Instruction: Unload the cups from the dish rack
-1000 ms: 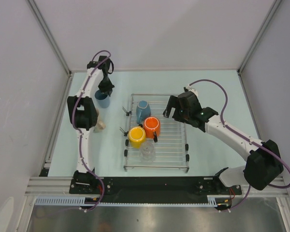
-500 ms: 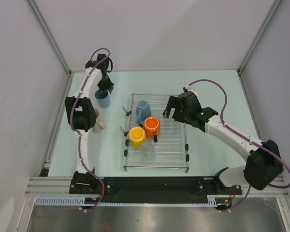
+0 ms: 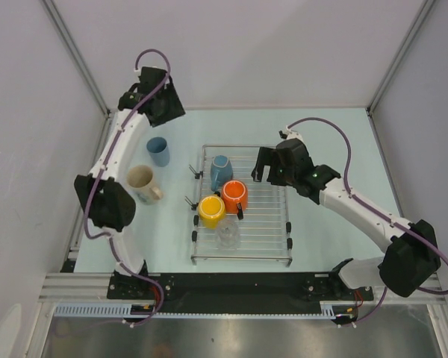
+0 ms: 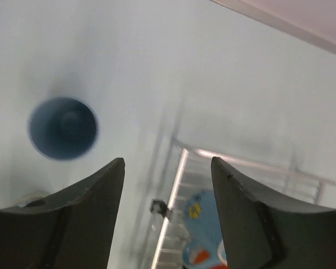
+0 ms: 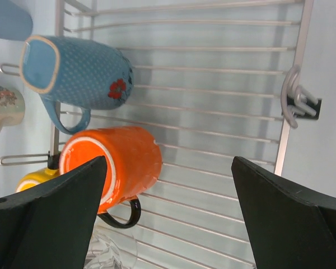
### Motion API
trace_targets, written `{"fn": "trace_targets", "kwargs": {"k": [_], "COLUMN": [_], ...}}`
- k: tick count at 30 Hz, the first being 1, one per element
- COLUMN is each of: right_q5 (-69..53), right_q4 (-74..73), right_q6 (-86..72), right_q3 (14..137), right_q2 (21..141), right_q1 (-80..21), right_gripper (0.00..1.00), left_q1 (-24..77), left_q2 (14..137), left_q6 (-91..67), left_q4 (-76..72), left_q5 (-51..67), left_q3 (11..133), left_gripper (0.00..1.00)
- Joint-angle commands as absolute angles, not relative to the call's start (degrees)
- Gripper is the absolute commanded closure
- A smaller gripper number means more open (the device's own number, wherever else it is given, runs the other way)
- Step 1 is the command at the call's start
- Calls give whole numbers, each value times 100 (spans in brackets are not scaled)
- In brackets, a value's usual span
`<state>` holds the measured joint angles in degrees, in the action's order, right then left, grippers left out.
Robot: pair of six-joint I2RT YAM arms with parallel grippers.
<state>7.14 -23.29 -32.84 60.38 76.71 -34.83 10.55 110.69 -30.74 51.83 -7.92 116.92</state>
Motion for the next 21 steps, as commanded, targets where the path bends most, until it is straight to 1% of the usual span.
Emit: {"fn": "trace_targets", "kwargs": {"k": [1, 4, 6, 7, 9, 10, 11, 12, 14, 21], "right_q5": [1194, 1345, 1240, 1117, 1099, 1168, 1204, 1274, 1467, 1617], "right_q4": [-2197, -1952, -1837, -1880, -2108, -2162, -2171, -2136, -2101, -2250], "right_q6": [-2804, -2795, -2734, -2690, -2567, -2532, -2479, -2392, -2321, -2110], "right_q3": [6565, 6566, 6696, 6828, 7300, 7425, 7557, 7637, 7883, 8595], "right_q2": [7523, 7559, 7637, 7864, 8155, 8295, 8558, 8665, 8989, 10017], "right_q1": [-3542, -3586, -3621, -3673, -3779, -3910, -3989, -4051, -4244, -4570], "right_gripper": [0, 0, 0, 0, 0, 0, 0, 0, 0, 0], "left_q1": [2045, 2443, 2610, 2758, 2926, 3170, 3321, 3575, 3700, 3885], "left_q2": [9723, 8916, 8527, 8186, 7859, 7692, 7395, 7218, 6814, 5890], "left_q6": [-2488, -2548, -2689, -2724, -2768, -2742, -2699, -2655, -2689, -3023], "left_q4": [4036, 3376, 3094, 3050, 2997, 2988, 3023, 3058, 3216, 3595], "left_q5": [-957, -984, -1037, -1115, -1528, -1834, -2472, -2783, -3188, -3471], "left_q3": [10593, 9469, 8741, 8519, 7993, 7859, 7727, 7499, 7322, 6655], "left_gripper": [24, 19, 18, 18, 18, 18, 17, 17, 16, 16]}}
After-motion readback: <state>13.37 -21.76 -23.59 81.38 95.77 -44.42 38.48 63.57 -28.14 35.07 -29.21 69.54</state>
